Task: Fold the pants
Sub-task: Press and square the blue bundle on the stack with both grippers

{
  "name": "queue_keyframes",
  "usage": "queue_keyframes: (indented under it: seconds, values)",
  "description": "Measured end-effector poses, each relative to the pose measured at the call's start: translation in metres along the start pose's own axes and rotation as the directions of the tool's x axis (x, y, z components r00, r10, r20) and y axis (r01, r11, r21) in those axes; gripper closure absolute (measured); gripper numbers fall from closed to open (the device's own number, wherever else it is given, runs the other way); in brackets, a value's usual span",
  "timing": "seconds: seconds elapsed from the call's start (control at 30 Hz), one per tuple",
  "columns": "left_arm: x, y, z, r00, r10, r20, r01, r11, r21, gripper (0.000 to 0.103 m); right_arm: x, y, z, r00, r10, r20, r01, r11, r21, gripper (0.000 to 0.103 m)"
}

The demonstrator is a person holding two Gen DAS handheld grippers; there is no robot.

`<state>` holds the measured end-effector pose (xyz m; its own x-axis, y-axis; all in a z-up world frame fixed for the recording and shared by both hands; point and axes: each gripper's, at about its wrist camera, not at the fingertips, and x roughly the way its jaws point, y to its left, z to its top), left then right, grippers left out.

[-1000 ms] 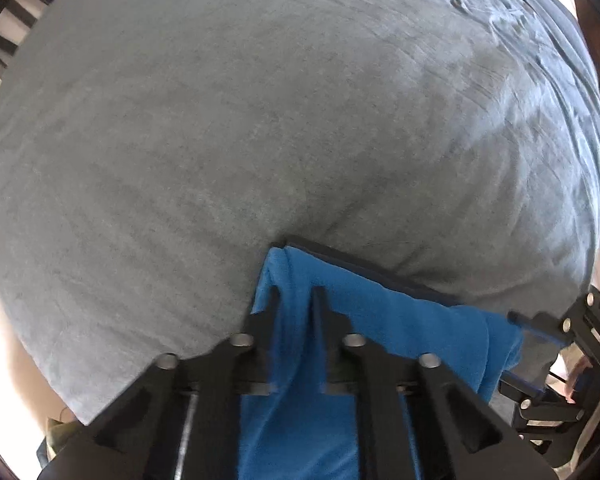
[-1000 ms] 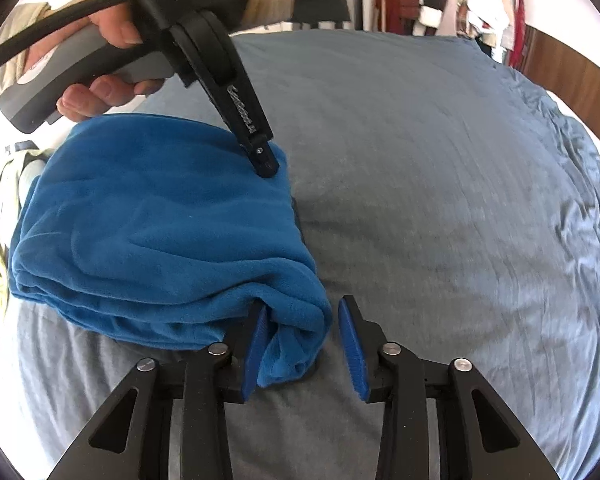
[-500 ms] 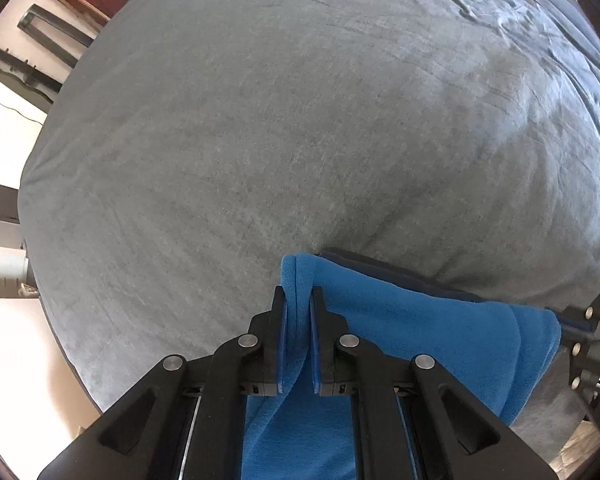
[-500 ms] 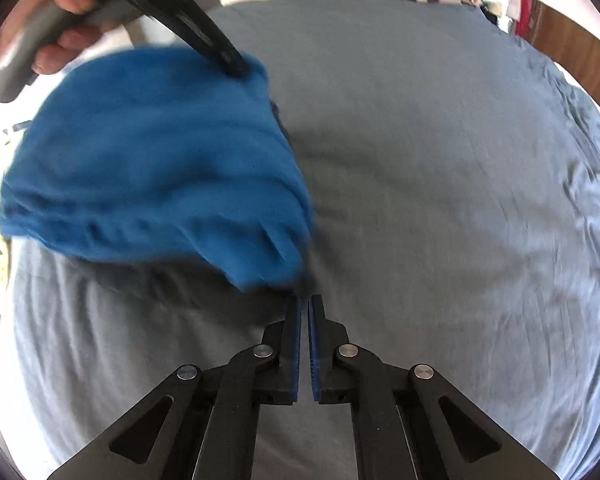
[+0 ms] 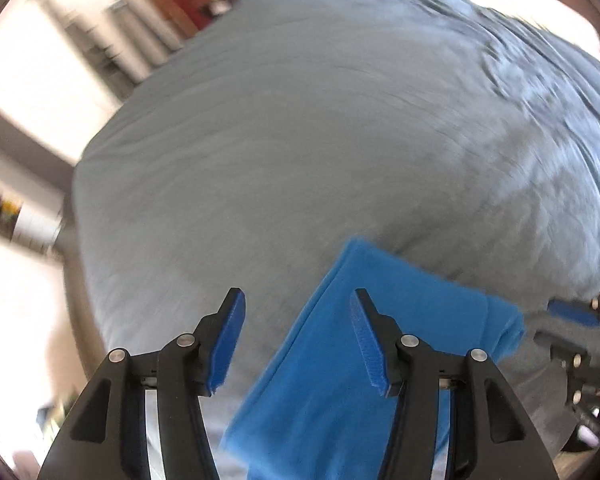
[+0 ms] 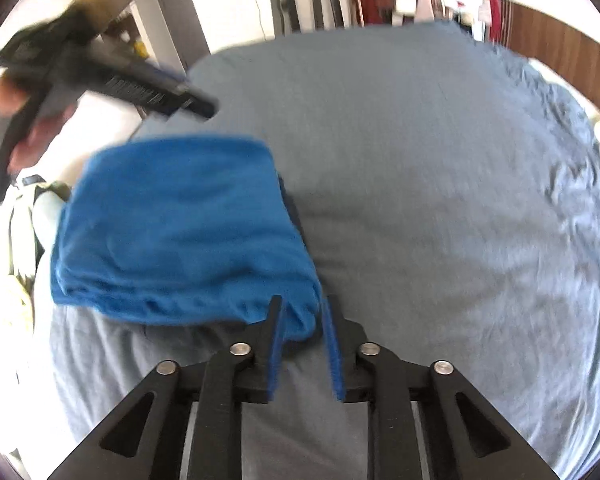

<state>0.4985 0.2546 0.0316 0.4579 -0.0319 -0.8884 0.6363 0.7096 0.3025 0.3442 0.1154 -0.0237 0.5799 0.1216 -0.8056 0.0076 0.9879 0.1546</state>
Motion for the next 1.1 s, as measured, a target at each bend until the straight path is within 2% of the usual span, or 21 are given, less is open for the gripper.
queue_keyframes:
  seconds: [0.07, 0.17, 0.23, 0.3, 0.47, 0.57, 0.77, 0.97, 1.07, 1.1]
  values:
    - [-0.009, 0.019, -0.026, 0.999, 0.051, -0.016, -0.052, 0.994, -0.092, 0.05, 0.0, -0.002, 0.006, 0.999, 0.014, 0.028, -0.015, 1.0, 0.009, 0.074]
    - [-0.015, 0.036, -0.062, 0.991, 0.129, -0.042, -0.134, 0.974, -0.181, 0.05, 0.004, -0.004, 0.017, 0.999, 0.004, 0.05, -0.005, 0.999, 0.032, 0.073]
    - [-0.015, 0.042, -0.079, 0.993, 0.109, -0.046, -0.117, 0.964, -0.241, 0.05, 0.008, -0.001, 0.021, 0.998, -0.012, 0.061, 0.01, 1.0, 0.03, 0.073]
    - [-0.011, 0.044, -0.087, 0.994, 0.098, -0.042, -0.105, 0.959, -0.264, 0.05, 0.016, 0.001, 0.025, 0.997, 0.007, 0.074, -0.009, 1.0, 0.026, 0.073]
    - [0.018, 0.054, -0.101, 0.992, 0.105, -0.073, -0.123, 0.943, -0.308, 0.048, 0.029, 0.015, 0.021, 0.998, 0.002, 0.065, -0.001, 1.0, -0.016, 0.073]
    - [0.03, 0.053, -0.107, 0.989, 0.121, -0.079, -0.14, 0.94, -0.31, 0.048, 0.043, 0.025, 0.012, 1.0, -0.03, 0.002, 0.03, 0.998, -0.056, 0.073]
    - [0.035, 0.056, -0.122, 0.99, 0.115, -0.083, -0.136, 0.936, -0.324, 0.048, 0.045, 0.037, -0.001, 0.998, -0.067, -0.002, 0.067, 0.988, -0.14, 0.073]
    - [0.031, 0.052, -0.126, 0.989, 0.123, -0.081, -0.143, 0.935, -0.324, 0.047, 0.045, 0.037, -0.009, 0.996, -0.084, -0.019, 0.08, 0.981, -0.175, 0.073]
    - [0.026, 0.053, -0.13, 0.985, 0.147, -0.086, -0.167, 0.933, -0.318, 0.043, 0.043, 0.035, -0.007, 0.992, -0.115, -0.052, 0.105, 0.98, -0.166, 0.063]
    - [0.022, 0.052, -0.13, 0.983, 0.164, -0.088, -0.183, 0.933, -0.31, 0.041, 0.043, 0.034, -0.004, 0.991, -0.118, -0.058, 0.107, 0.981, -0.161, 0.063]
